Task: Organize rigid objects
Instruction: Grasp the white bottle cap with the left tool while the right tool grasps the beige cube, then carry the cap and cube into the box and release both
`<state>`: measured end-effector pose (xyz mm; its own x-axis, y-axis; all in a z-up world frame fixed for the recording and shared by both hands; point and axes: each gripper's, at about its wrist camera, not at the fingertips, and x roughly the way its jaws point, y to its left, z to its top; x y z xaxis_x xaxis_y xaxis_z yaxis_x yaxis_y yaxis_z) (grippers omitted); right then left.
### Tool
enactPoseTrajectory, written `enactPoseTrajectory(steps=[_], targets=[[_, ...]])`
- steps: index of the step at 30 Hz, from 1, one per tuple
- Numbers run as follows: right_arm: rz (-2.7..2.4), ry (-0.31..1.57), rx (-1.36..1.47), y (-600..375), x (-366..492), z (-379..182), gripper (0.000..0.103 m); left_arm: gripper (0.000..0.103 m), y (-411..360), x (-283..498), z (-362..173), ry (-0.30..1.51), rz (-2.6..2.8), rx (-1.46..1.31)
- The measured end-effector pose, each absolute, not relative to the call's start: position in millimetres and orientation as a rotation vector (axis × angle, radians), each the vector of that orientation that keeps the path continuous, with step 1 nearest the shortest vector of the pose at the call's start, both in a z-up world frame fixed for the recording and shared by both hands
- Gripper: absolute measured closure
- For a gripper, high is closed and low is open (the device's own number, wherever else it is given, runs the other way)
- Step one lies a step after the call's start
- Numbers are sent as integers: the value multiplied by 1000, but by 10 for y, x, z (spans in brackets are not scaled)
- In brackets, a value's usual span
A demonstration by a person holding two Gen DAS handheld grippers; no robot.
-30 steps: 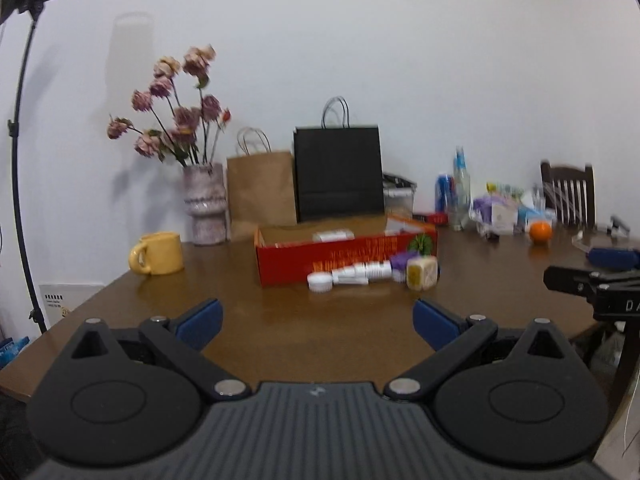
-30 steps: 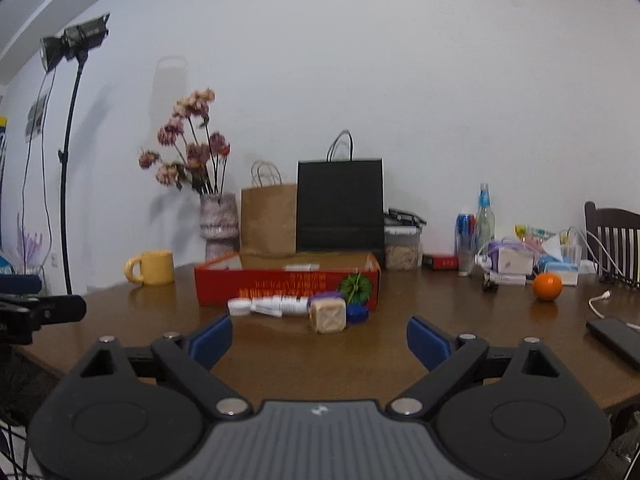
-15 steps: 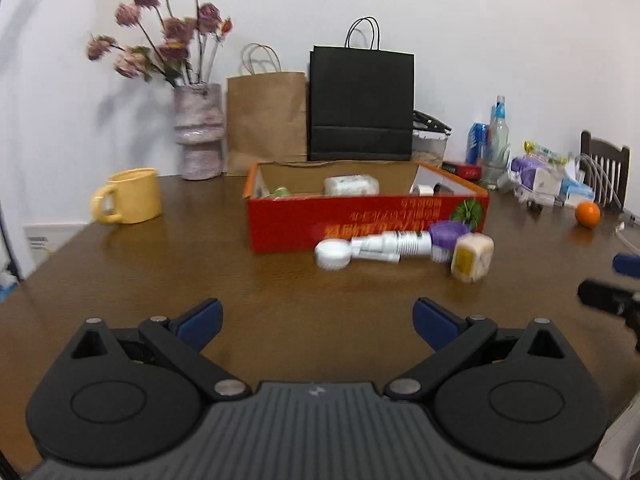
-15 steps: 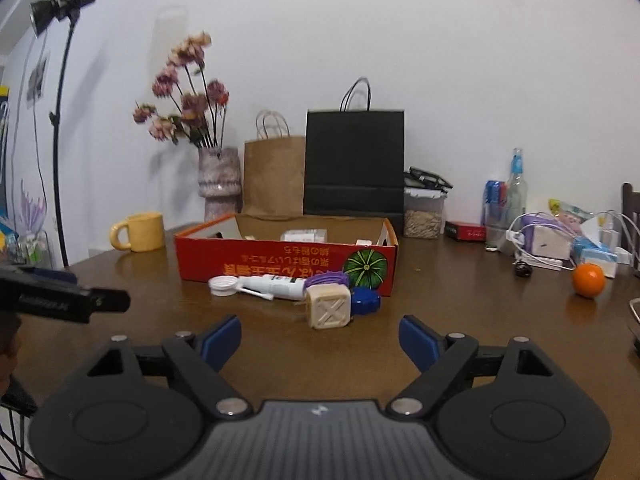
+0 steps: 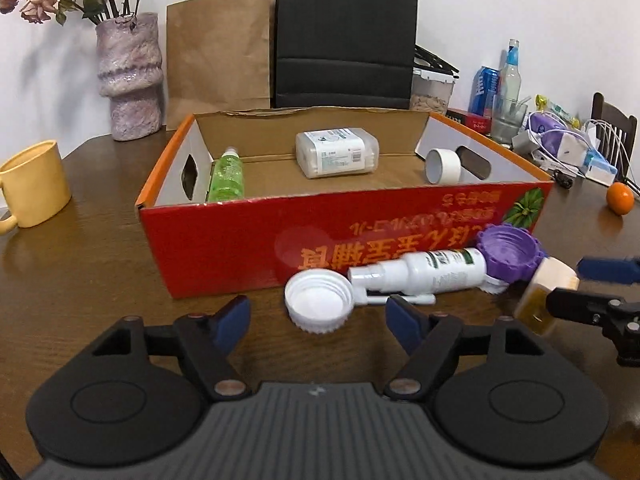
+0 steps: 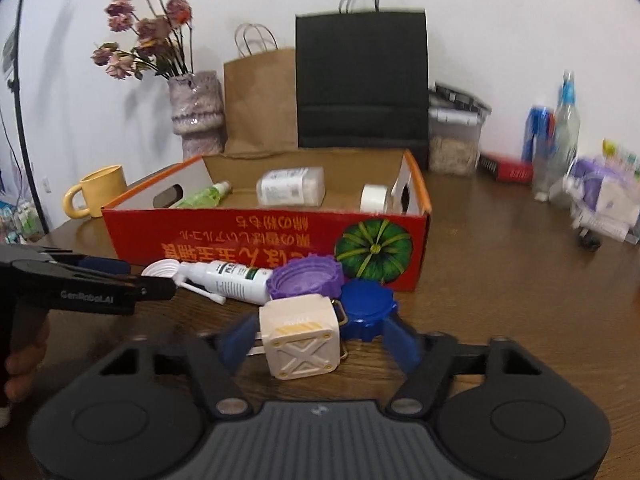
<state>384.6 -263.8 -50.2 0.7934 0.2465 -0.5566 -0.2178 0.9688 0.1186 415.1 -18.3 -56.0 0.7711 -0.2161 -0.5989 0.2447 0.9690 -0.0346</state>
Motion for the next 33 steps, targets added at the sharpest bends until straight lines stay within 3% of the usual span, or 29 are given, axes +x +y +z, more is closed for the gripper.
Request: enactPoseTrajectory(steps=[4,5,6,7,8,17,23,33], targets=[[274,615,105,-2670,3920,-546,46,40,-153,4236,-601,665,-269,30],[280,614,110,-2669,3930,-555,46,46,-138,4250,-598,662,-276,19],[286,616,117,-2668,3940,-560,46,60,-123,4252,-593,659,-283,12],[291,619,125,-2667,3951,-561,48,62,-107,4258,-593,661,-288,1],[299,620,133,-2662,3955,-563,52,62,-106,4257,-590,660,-290,-5],[271,604,133,-2597,3788,-487,53,63,-142,4005,-515,629,-305,28],[254,525,129,-2627,3438,-217,53,63,-35,3488,-194,551,-320,-20],[261,235,57,-2446,2272,228,52,63,-19,2034,359,205,-145,40]])
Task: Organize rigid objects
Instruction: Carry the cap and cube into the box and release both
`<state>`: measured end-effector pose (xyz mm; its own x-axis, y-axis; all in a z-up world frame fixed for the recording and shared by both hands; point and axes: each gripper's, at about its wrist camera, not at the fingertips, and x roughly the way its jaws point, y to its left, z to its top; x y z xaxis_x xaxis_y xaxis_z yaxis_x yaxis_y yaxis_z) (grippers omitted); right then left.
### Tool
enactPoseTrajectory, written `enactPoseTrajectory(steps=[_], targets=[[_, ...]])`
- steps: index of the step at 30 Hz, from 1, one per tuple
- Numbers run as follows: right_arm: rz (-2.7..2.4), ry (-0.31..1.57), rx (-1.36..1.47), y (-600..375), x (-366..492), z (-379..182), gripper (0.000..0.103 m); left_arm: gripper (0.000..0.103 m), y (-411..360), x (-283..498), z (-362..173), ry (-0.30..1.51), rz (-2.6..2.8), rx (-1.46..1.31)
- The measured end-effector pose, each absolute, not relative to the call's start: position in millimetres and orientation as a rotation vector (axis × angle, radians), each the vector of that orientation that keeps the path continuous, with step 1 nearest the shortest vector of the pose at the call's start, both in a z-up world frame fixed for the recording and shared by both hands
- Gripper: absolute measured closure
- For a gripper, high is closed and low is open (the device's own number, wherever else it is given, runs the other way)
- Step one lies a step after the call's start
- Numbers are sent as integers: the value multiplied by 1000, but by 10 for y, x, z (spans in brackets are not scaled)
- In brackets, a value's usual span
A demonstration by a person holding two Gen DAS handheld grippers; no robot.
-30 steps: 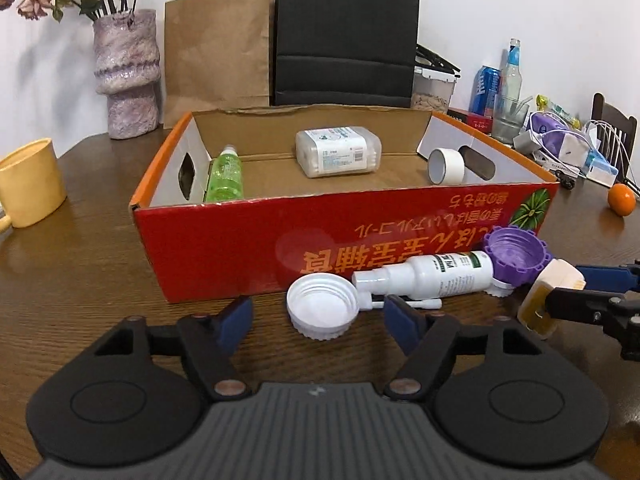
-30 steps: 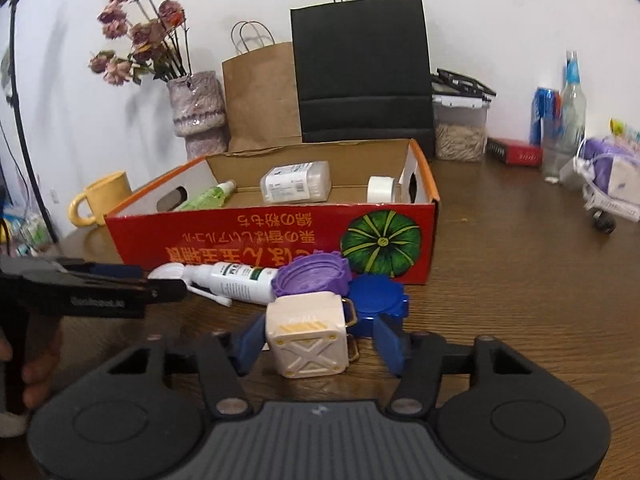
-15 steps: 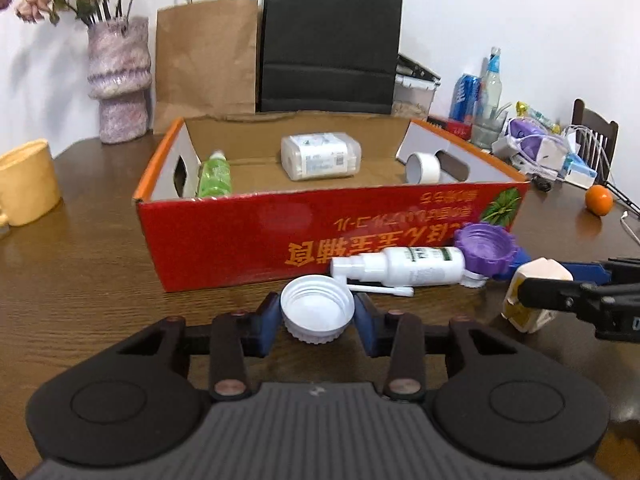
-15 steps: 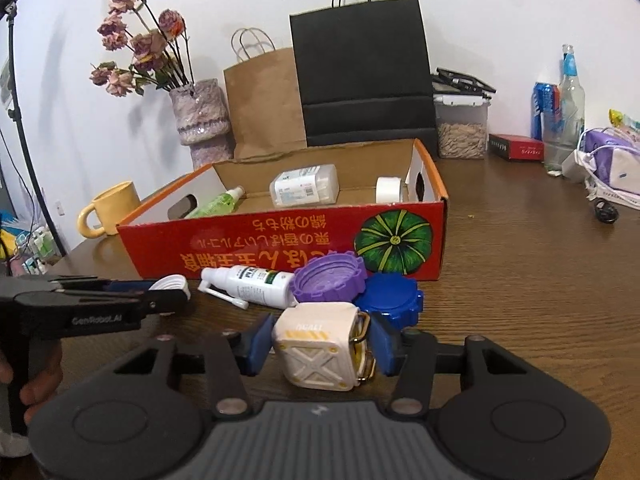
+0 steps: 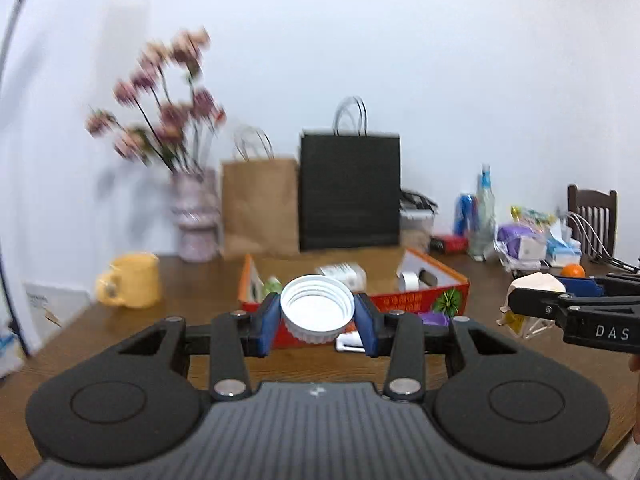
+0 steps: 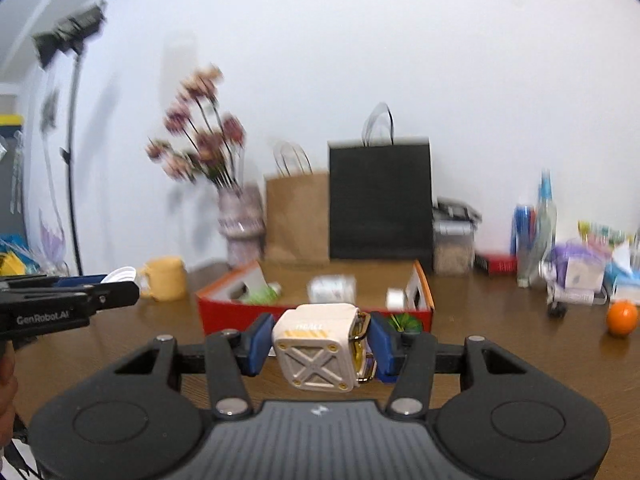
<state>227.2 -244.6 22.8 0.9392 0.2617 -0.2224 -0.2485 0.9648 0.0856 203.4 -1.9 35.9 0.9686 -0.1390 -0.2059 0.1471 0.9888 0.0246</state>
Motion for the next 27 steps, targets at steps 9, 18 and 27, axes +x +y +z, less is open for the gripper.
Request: enactPoseTrajectory(steps=[9,18,27], targets=[[248,98,91,-2398,1251,197,53,63,42,1062,311,137,-61,-15],[212,79,70,-2430,913,152,53,63,49,919,221,150,-77,-24],[213,109,104,-2454,1028,45,53,63,43,1036,95,191,-63,-19]])
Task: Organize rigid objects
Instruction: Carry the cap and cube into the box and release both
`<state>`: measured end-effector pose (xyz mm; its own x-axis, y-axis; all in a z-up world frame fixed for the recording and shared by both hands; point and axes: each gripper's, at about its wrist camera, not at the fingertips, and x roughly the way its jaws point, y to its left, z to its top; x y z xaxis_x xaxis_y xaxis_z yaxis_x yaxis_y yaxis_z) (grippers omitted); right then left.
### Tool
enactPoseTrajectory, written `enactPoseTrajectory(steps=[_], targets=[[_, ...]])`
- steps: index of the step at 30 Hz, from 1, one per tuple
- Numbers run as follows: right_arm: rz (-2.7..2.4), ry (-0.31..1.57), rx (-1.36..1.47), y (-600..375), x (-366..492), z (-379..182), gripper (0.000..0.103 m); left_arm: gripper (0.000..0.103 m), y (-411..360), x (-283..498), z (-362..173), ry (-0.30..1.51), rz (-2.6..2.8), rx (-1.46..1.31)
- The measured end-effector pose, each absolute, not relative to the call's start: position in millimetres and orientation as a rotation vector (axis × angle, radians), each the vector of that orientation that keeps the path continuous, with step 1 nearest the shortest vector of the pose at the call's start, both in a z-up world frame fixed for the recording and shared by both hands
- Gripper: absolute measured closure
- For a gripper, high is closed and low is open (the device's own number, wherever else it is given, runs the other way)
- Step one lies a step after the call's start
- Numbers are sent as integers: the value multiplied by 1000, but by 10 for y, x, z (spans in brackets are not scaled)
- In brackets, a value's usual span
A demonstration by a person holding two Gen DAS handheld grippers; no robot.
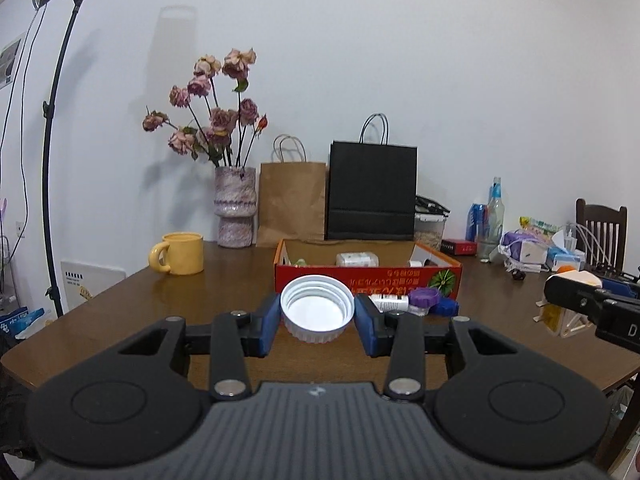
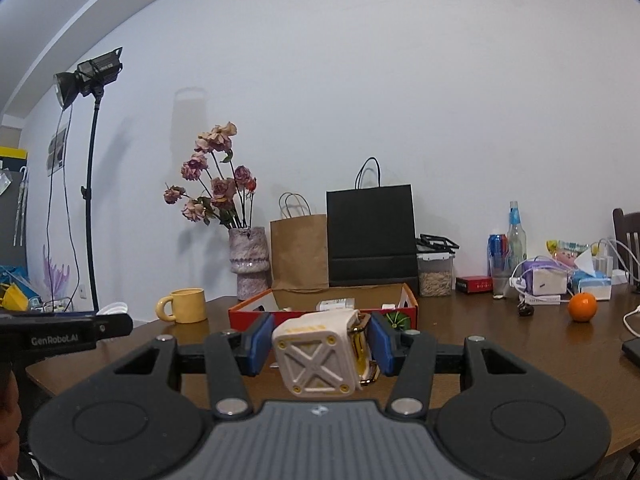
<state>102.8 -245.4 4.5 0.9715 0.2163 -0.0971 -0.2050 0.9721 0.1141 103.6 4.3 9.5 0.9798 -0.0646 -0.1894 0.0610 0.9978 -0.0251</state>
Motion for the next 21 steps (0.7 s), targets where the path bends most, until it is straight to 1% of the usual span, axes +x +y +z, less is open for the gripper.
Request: enactPoseTrajectory(steps=[4,10,17,21], targets=[[214,126,111,-2493,1231,30,53,63,7,1250,103,185,-58,-14],[219,130,122,-2623,1814,130,53,63,-44,1878,206,168,-22,-22],[246,194,226,-2799,2909,253,53,63,-99,2814,390,155,-24,-16],[256,208,220,-2797,3654,354,53,63,-122,3466,477,128,-1,8]])
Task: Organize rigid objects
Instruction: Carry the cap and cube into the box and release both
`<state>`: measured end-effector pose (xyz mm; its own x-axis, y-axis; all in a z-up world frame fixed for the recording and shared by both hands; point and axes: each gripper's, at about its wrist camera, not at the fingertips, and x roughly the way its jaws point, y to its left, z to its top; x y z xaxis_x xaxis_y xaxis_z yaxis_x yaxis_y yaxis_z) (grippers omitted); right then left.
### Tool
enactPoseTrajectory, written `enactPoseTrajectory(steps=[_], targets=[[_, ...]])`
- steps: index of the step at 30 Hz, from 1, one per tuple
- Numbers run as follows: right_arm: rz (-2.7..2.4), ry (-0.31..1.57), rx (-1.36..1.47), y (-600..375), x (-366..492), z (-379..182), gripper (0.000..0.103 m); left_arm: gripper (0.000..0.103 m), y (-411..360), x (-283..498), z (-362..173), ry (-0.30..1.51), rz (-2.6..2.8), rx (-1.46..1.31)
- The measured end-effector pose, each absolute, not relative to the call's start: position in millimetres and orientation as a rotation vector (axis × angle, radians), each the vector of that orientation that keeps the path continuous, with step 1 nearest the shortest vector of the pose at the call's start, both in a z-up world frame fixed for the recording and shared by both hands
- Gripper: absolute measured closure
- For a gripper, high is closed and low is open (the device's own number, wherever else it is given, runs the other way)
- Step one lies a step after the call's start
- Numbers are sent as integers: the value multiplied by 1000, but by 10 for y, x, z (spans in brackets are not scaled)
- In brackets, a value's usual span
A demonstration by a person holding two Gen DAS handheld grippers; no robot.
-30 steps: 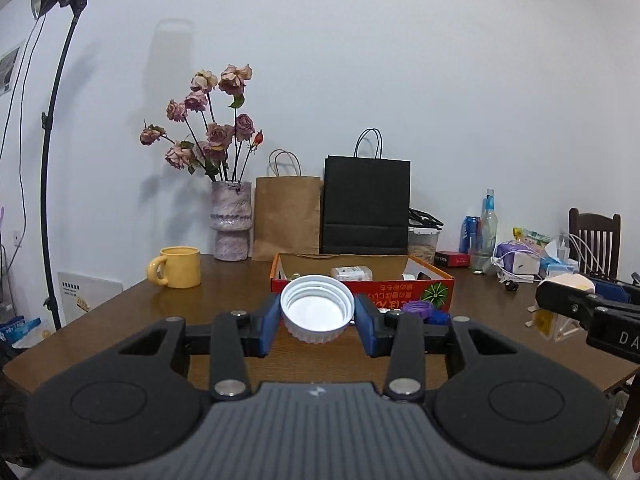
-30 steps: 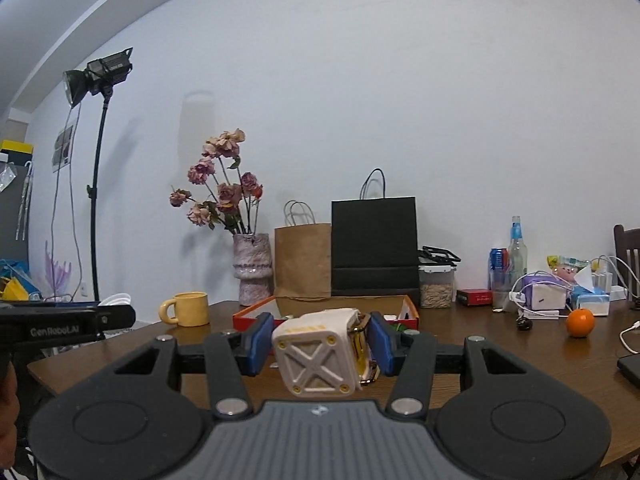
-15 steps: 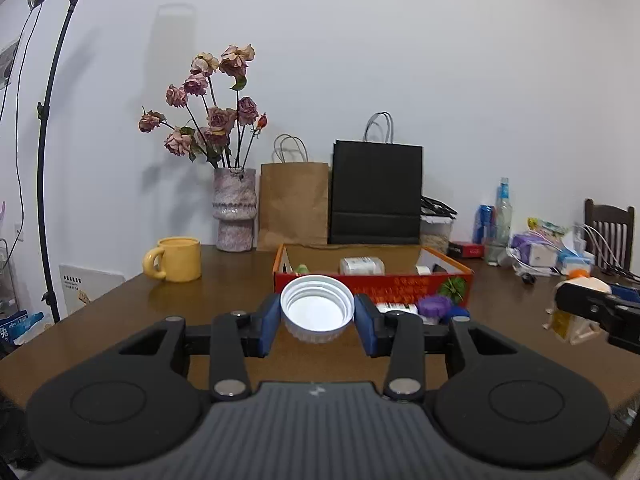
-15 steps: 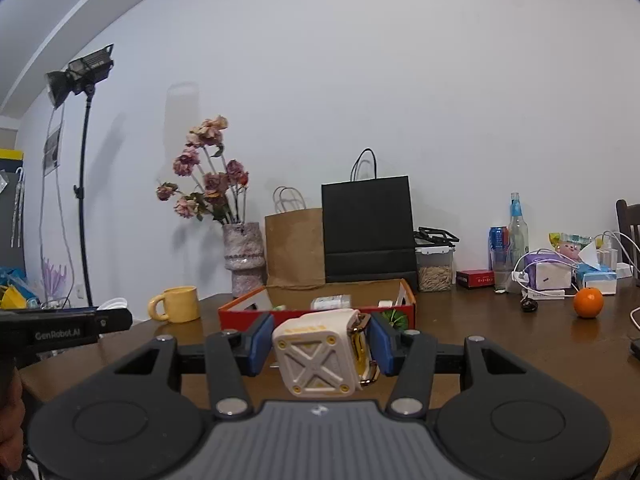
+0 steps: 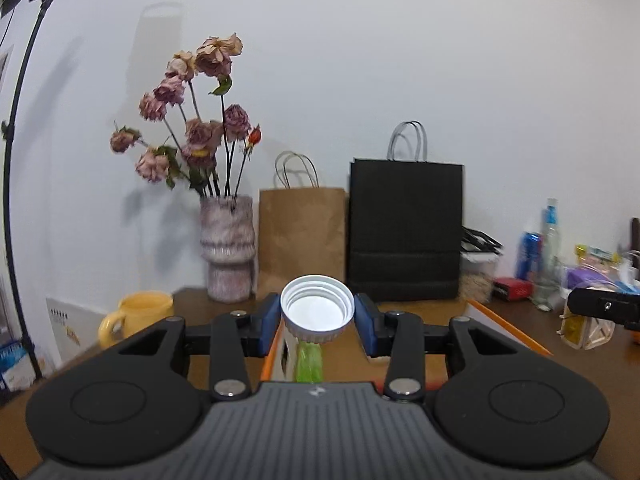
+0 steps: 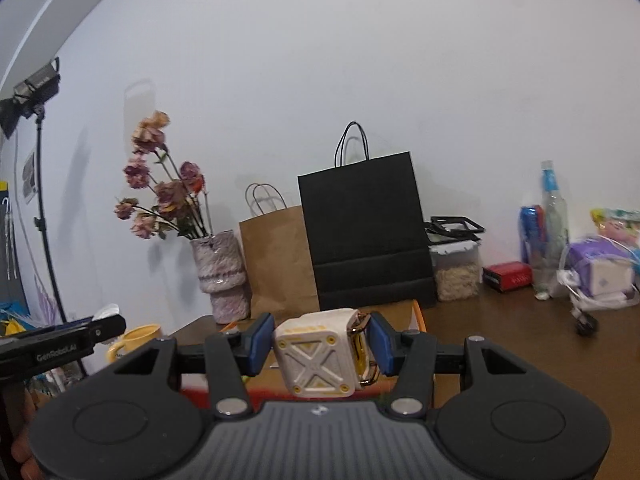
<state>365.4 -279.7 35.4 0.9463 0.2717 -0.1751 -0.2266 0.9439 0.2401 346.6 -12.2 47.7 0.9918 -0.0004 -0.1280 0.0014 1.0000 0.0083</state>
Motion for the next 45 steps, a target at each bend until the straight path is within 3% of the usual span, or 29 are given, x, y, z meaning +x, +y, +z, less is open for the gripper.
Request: enactPoseTrajectory(steps=[7,16,31,32,35,39,45], targets=[[255,237,182,-2702,4902,504,53,63,-145,4555,503,173,20,-4],[251,328,169,-2558,5732,334,53,63,-186,5253,376,257,16,8],[244,967,210,-2549,7136,-32,53,62,-56,6622,-43,895,-100,14],[239,995,201,-2528,7190,-93,53,59,-63,6679,-89,924,-109,20],[228,1005,246,-2532,7285,-165,54,32,-129,6773,-173,934,-82,71],[173,1021,193,-2462,7324,-216,51,25,-196,6829,-209,946,-86,88],[183,1012,194,-2458,7310,-148,51,24,-210,6870,-175,950,-61,70]])
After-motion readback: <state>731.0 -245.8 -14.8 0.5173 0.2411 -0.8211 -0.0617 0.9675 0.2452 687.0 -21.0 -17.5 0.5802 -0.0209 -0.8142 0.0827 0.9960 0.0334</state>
